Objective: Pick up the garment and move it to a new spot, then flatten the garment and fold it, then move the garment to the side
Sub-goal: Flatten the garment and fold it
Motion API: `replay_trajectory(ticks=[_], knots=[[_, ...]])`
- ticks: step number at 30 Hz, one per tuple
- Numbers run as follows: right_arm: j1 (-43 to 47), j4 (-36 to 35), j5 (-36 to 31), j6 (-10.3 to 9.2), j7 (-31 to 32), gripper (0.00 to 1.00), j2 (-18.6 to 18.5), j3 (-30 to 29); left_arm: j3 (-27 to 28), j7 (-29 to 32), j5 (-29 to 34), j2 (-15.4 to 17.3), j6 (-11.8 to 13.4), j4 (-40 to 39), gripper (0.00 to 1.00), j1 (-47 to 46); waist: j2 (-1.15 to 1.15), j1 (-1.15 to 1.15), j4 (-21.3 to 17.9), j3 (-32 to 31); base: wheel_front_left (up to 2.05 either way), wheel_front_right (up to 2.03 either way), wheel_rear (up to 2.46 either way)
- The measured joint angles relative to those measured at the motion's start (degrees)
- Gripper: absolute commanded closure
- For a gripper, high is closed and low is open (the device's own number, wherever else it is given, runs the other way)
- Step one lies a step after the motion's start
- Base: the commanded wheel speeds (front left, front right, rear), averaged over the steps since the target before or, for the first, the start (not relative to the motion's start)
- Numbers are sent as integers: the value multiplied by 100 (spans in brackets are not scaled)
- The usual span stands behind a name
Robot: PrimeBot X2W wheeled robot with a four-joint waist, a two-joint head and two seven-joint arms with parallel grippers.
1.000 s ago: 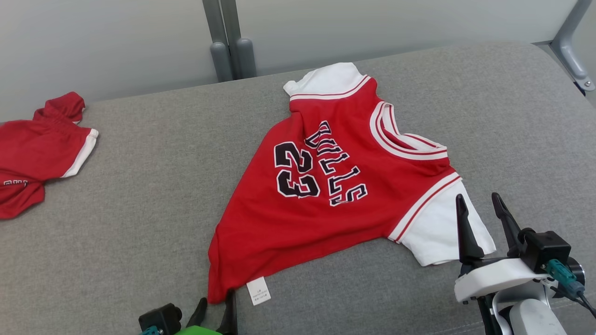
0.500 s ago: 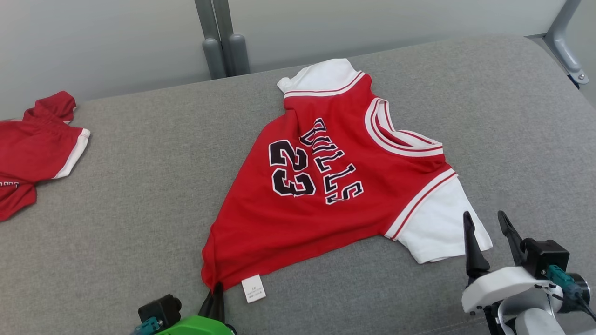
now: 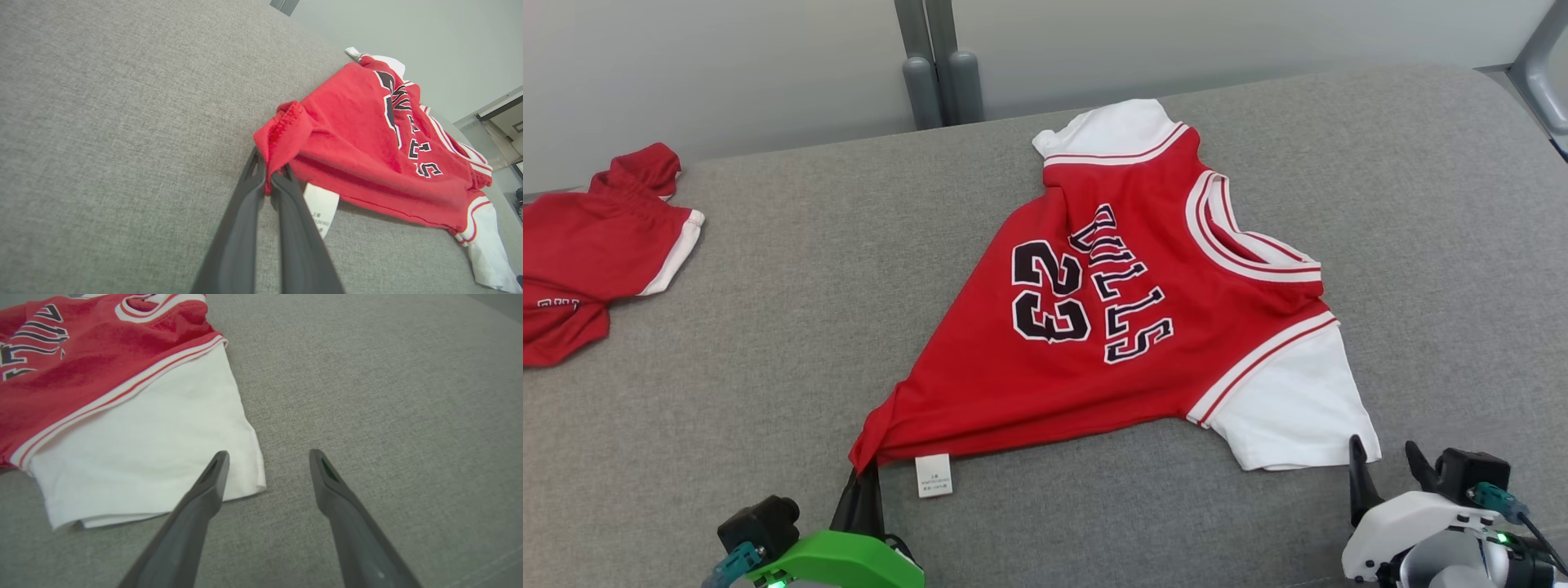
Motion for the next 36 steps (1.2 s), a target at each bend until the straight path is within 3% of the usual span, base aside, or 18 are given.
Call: replay_trajectory(ticks=[5,6,7,10,11,18,26,36], knots=[[-331,589,196,0,48,0,3,219,-14,38,-1,11,49,-133,100,45,0,0,27,22,0,0,0],[-403,697,237,0,49,13,-1,259,-16,47,-8,13,51,-158,100,47,0,0,28,27,0,0,0],[-467,789,263,0,59,44,-15,285,-18,48,-9,15,51,-177,100,48,0,0,26,32,0,0,0],[-685,1061,442,0,100,78,-68,399,-31,52,-9,23,57,-227,100,49,0,0,19,43,0,0,0],[-736,1120,485,0,100,98,-85,426,-37,56,-9,23,58,-238,100,49,0,0,19,43,0,0,0],[-996,929,1357,0,18,100,-161,905,-58,189,-124,27,-4,-460,100,26,0,0,1,-8,0,0,0],[-1135,-737,2293,-1,-110,100,-698,1359,145,460,-449,172,-129,-1171,100,-256,0,0,-92,-205,0,0,0],[-1316,-3117,2994,-1,-75,100,-913,1106,377,1174,-1046,294,-66,-2479,100,-736,0,0,-153,-592,0,0,0]])
